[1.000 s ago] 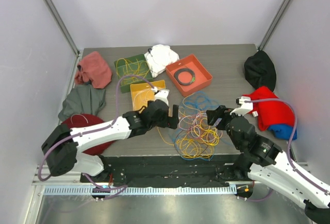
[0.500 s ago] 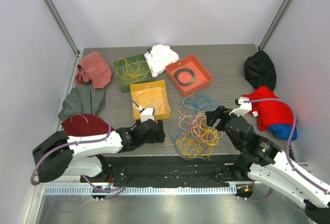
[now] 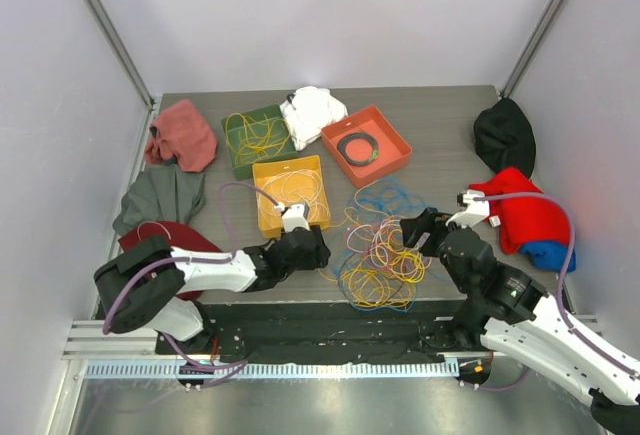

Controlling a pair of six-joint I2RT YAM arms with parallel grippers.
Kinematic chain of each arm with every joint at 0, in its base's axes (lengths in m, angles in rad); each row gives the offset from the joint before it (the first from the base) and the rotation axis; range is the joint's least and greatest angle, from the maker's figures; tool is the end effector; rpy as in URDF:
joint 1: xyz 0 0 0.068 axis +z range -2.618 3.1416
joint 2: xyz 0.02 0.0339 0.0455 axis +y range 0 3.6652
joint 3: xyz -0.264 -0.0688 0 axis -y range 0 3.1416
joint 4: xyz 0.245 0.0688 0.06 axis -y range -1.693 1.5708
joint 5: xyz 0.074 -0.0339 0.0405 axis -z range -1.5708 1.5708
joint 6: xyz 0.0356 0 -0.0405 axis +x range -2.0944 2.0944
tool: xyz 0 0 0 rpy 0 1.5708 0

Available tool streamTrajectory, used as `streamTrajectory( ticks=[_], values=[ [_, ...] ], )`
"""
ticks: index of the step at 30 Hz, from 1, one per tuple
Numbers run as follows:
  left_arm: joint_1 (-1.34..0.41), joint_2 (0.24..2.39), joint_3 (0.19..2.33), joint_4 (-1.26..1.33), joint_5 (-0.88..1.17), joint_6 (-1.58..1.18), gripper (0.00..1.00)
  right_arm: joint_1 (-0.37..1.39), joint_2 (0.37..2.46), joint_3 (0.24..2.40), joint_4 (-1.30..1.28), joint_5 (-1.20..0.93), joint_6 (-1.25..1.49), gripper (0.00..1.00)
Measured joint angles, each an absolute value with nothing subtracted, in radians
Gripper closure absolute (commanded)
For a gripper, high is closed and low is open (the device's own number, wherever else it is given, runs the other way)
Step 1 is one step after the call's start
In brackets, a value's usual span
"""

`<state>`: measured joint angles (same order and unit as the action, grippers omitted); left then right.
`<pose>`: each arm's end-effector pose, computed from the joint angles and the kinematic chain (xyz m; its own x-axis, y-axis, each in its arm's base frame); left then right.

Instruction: Untangle the cables

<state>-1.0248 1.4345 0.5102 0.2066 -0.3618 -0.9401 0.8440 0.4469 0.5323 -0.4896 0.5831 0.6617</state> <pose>0.1460 -0.2160 0.1451 -0.7351 -0.2448 -0.6322 0.1139 0.8747 -0.4711 0.0919 0.0739 0.2675 -0.3828 0.3414 -0.8584 -0.0662 0.9167 0.3941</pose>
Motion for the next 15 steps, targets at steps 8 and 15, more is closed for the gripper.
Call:
streamTrajectory(
  ticks=[8,15],
  values=[
    [-1.020,1.470,0.507,0.231,-0.340,-0.945,1.00,0.844,0.439,0.532,-0.503,0.585,0.662,0.25],
    [-1.024,1.438,0.499,0.199,-0.336,-0.936,1.00,0.844,0.448,0.532,-0.502,0.584,0.662,0.25]
  ],
)
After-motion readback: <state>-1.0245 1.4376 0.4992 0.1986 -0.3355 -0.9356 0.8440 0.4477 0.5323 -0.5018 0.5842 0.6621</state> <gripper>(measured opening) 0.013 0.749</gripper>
